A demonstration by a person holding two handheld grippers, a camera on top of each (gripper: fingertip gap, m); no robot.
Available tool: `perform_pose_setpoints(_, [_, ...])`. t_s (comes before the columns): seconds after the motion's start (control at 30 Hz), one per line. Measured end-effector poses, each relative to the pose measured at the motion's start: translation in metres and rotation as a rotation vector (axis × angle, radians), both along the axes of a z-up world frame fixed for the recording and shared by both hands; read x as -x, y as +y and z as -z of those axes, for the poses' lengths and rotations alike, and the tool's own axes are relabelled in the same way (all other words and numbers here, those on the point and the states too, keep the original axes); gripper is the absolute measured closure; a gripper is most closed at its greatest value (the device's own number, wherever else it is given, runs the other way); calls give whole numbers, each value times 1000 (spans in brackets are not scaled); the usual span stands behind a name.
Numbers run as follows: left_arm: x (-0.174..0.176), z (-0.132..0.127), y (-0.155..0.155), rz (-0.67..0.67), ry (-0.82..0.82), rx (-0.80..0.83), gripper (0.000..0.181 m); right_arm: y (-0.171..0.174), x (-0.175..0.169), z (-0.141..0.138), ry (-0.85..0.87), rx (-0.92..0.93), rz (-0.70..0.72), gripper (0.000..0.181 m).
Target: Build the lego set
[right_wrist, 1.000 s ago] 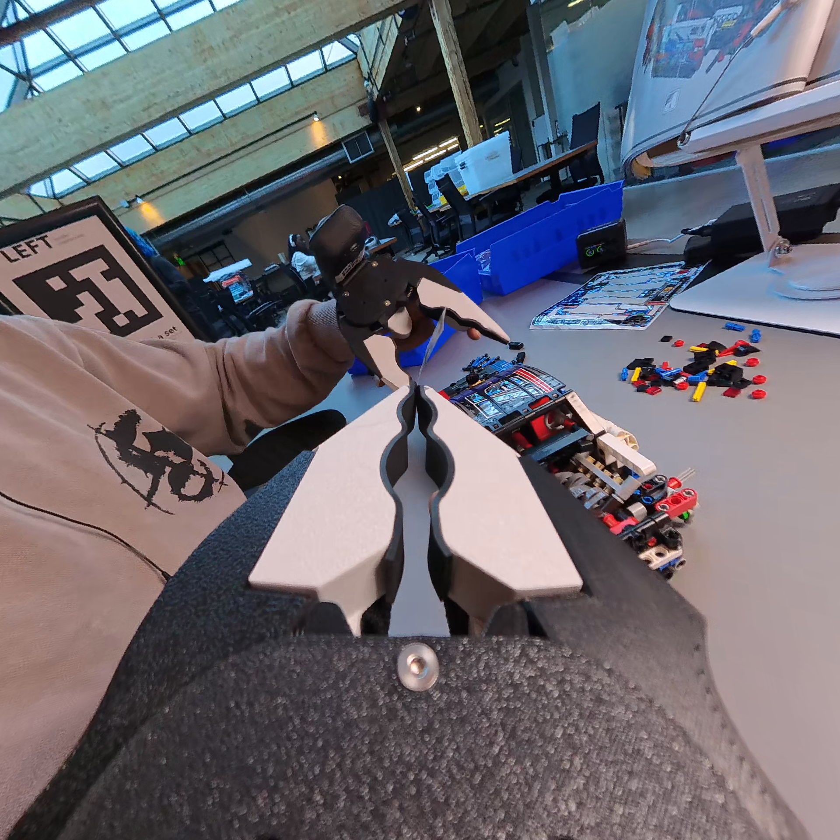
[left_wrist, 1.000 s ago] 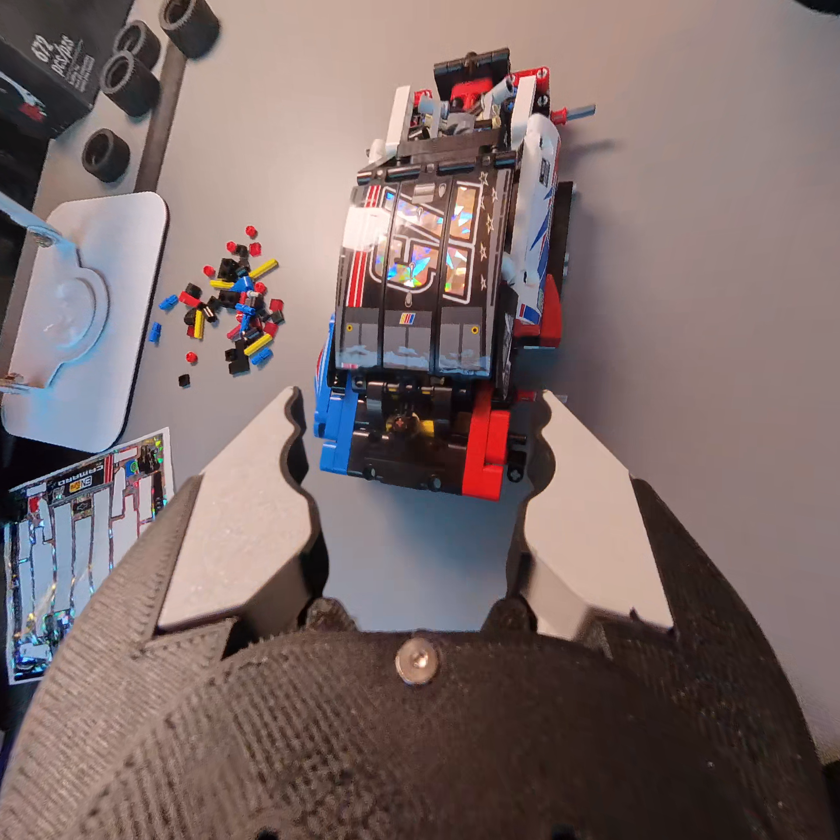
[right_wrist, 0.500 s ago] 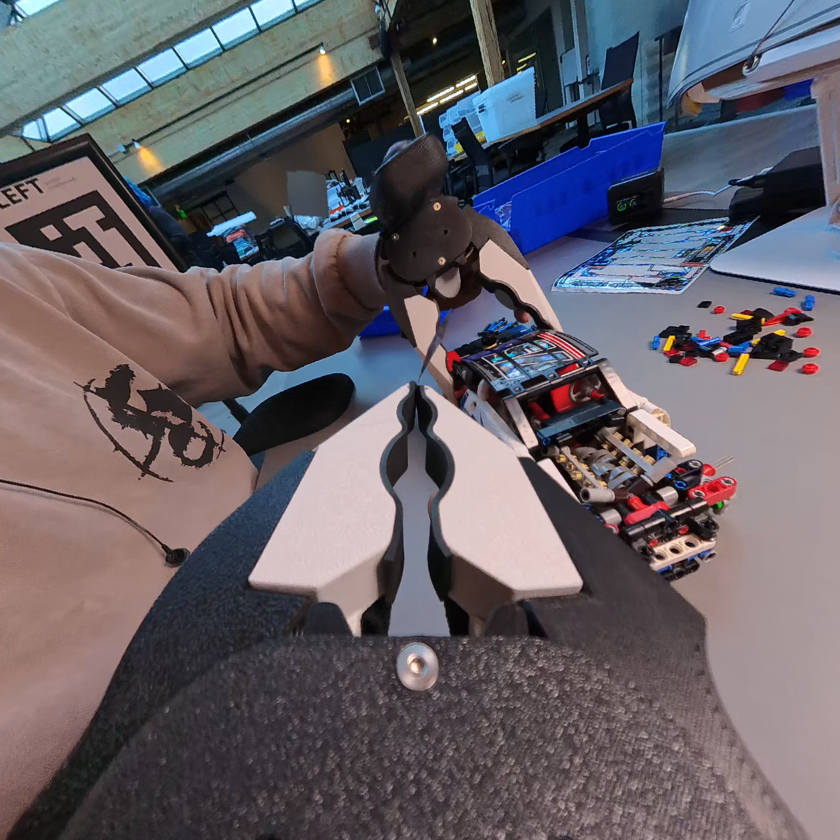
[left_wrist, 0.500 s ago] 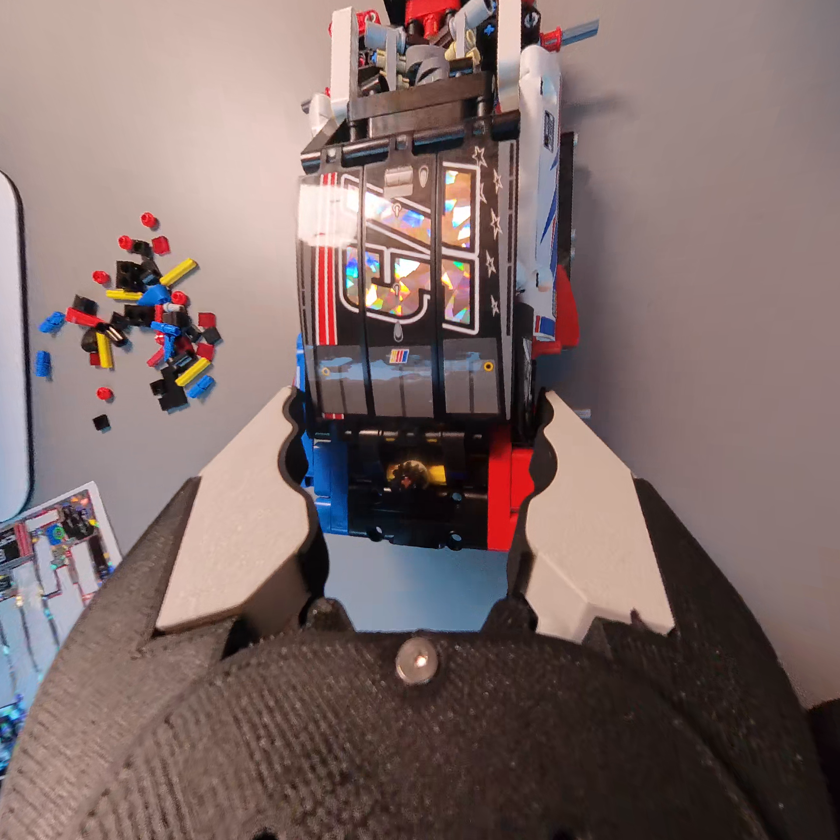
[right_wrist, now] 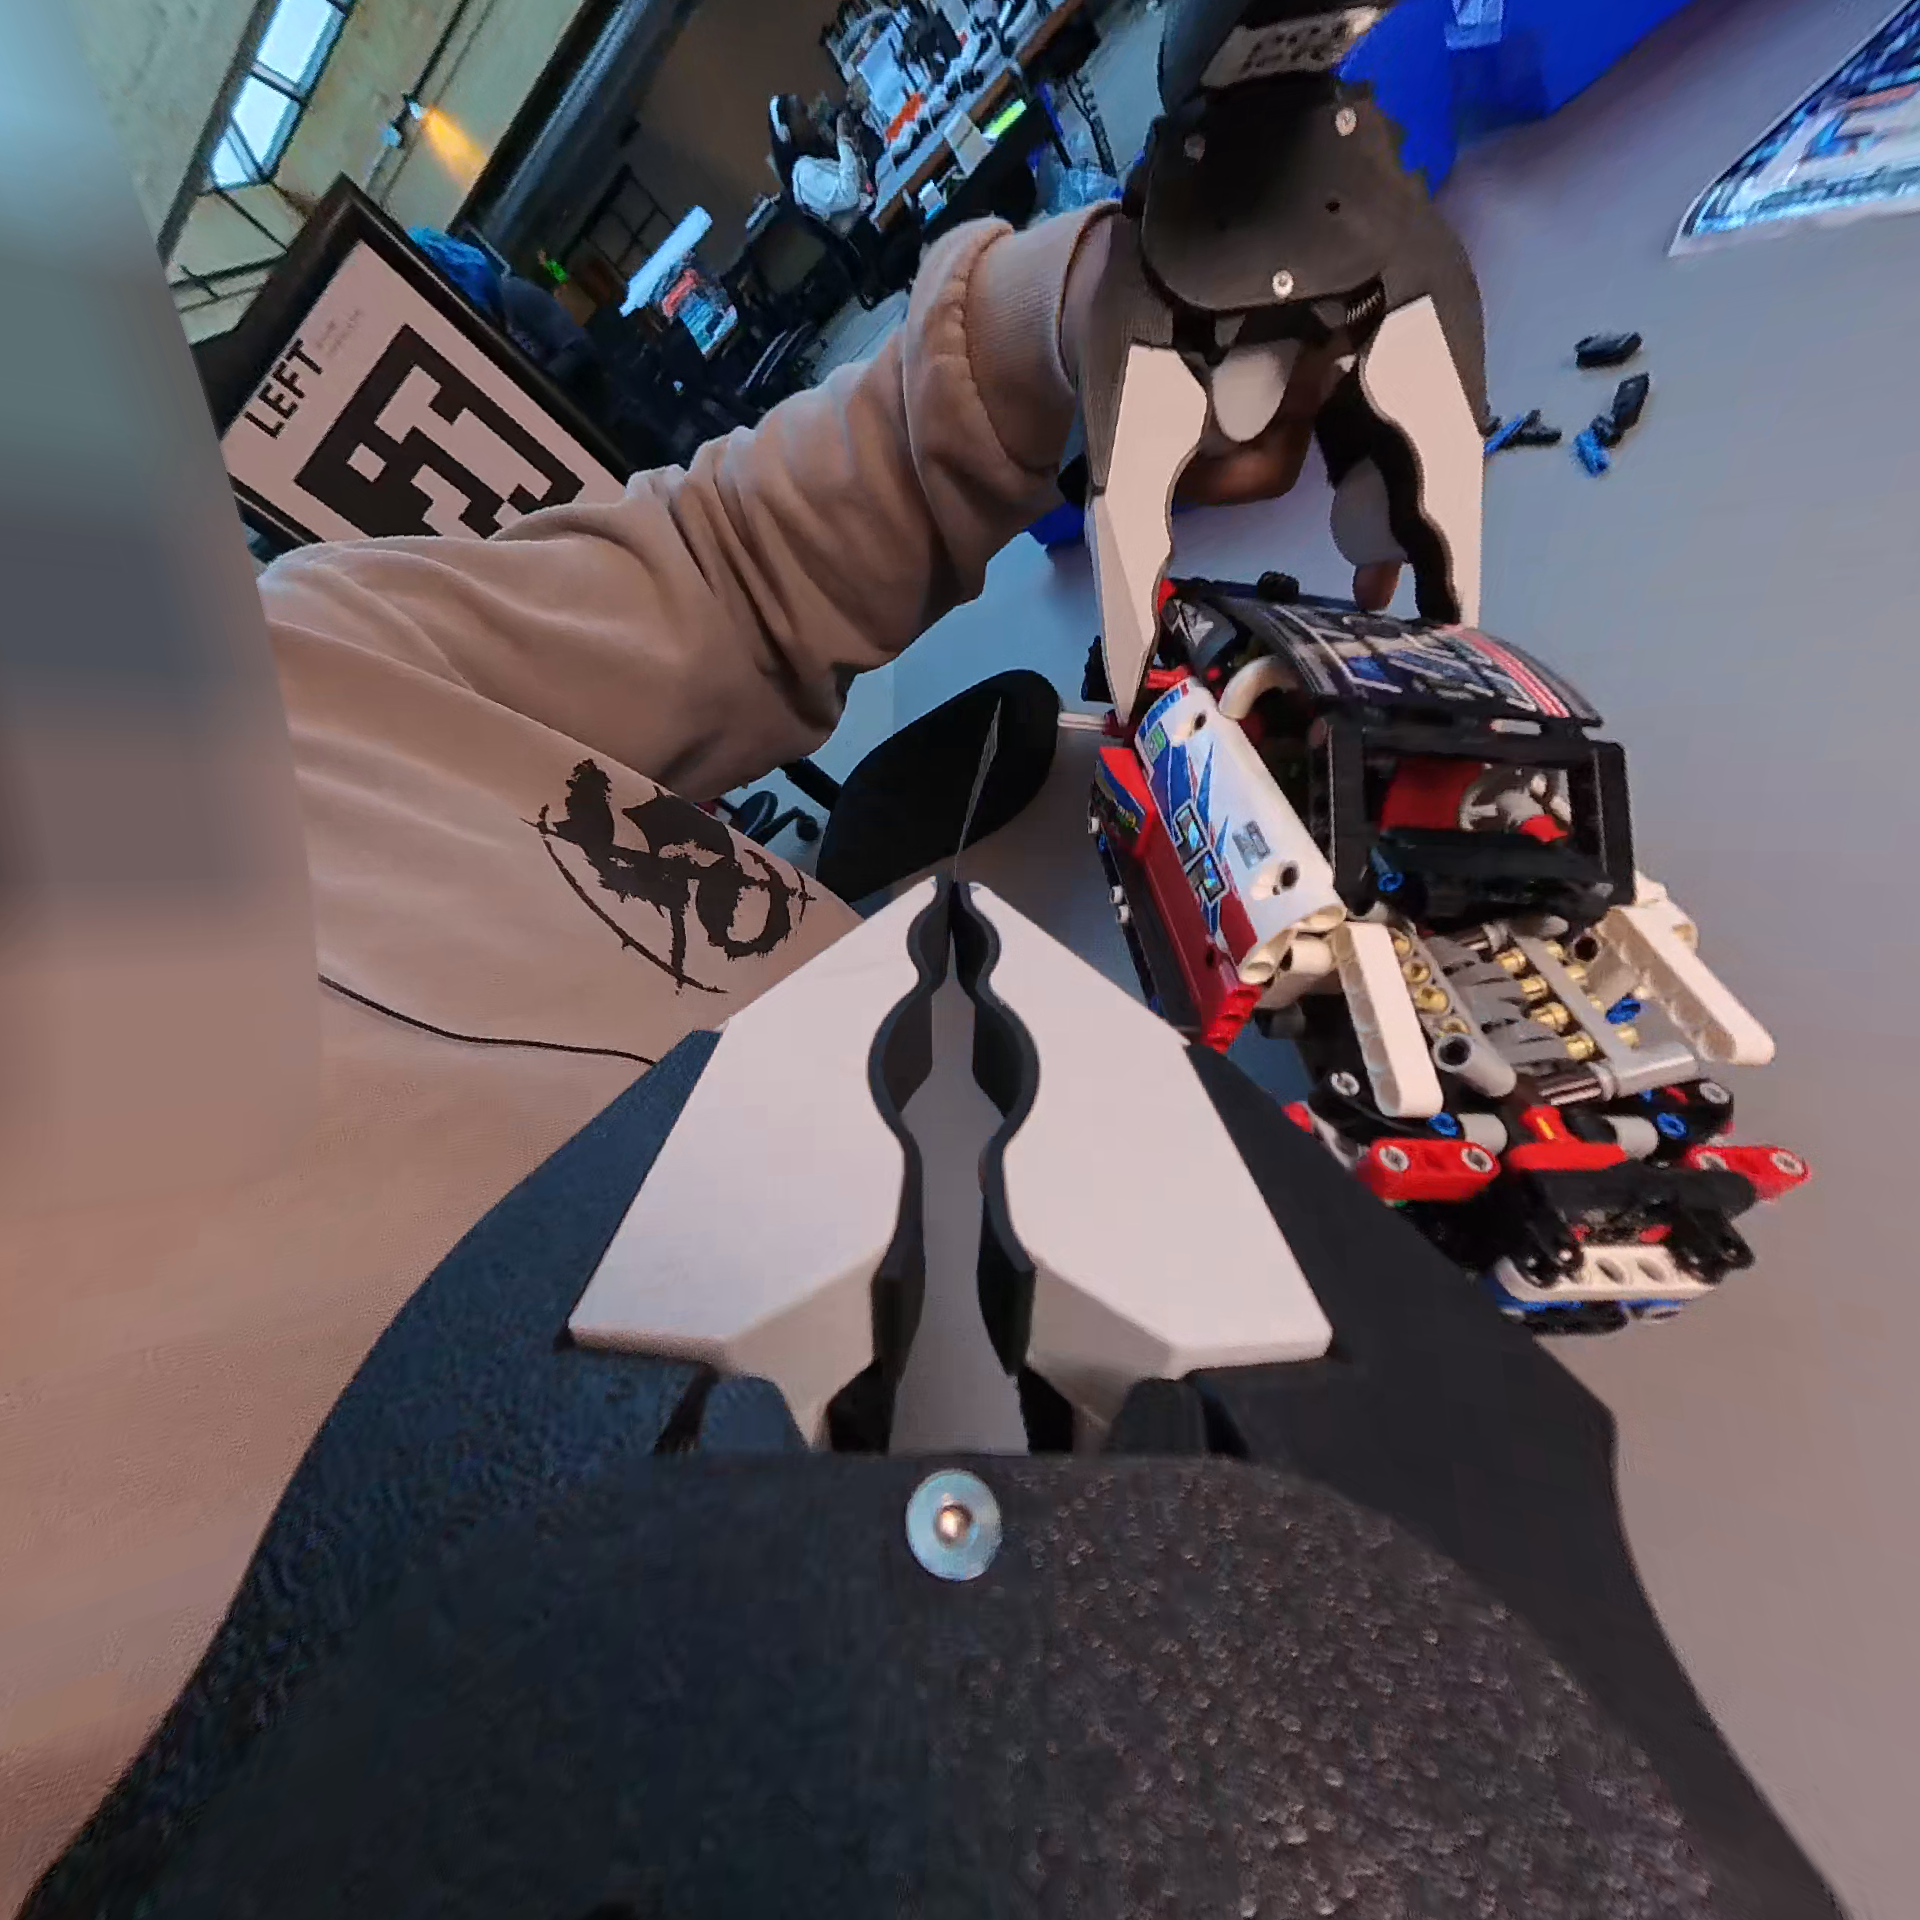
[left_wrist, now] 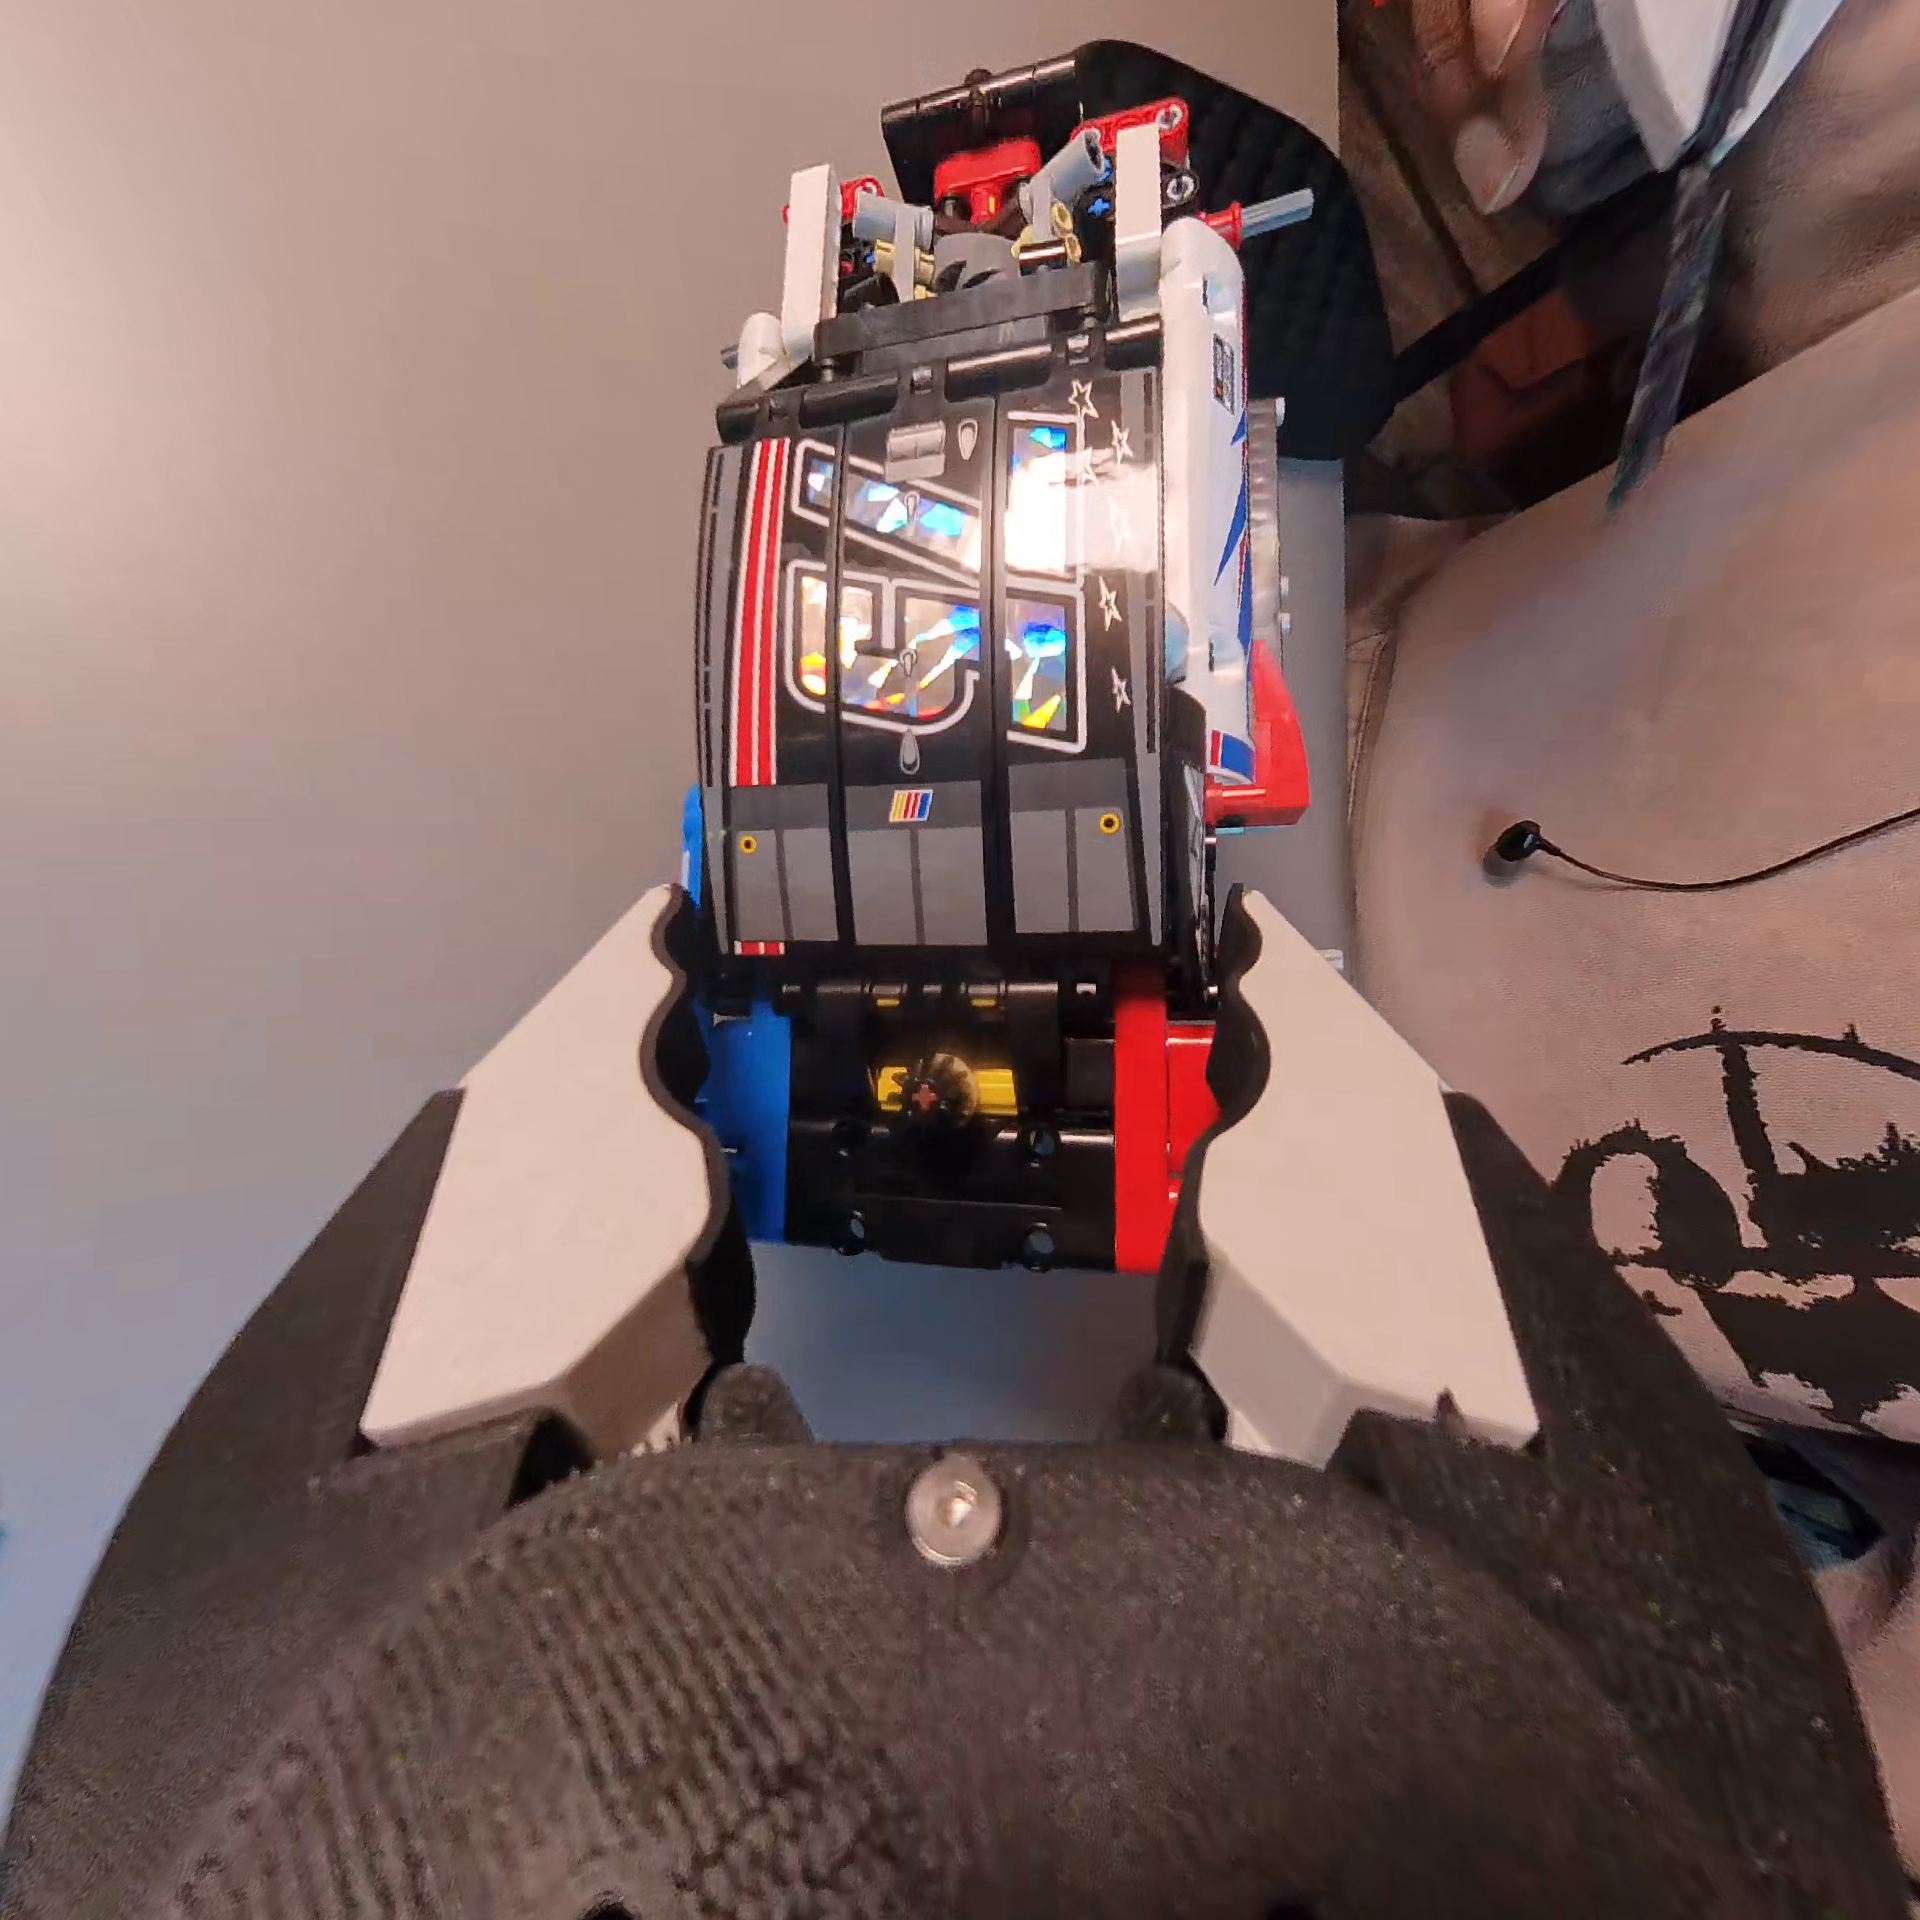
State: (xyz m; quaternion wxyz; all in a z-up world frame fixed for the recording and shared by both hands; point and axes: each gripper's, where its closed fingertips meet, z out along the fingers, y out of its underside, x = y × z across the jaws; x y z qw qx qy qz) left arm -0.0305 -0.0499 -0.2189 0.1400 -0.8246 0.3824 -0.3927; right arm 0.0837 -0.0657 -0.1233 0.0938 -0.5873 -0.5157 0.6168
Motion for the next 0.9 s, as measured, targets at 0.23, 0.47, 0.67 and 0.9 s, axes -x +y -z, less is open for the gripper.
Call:
perform_pose_setpoints(0.23, [3,0,2,4,-48,37,83,2,9,24,-86,56,46,181])
perform_pose_setpoints(0.47, [5,0,2,5,-73,46,83,7,15,33,-158,84,61,181])
perform_pose_setpoints(0.67, [5,0,2,9,-87,53,83,6,19,36,-206,77,36,181])
perform_pose_setpoints(0.9, [5,0,2,13,-99,63,83,-1,23,24,-180,61,-8,181])
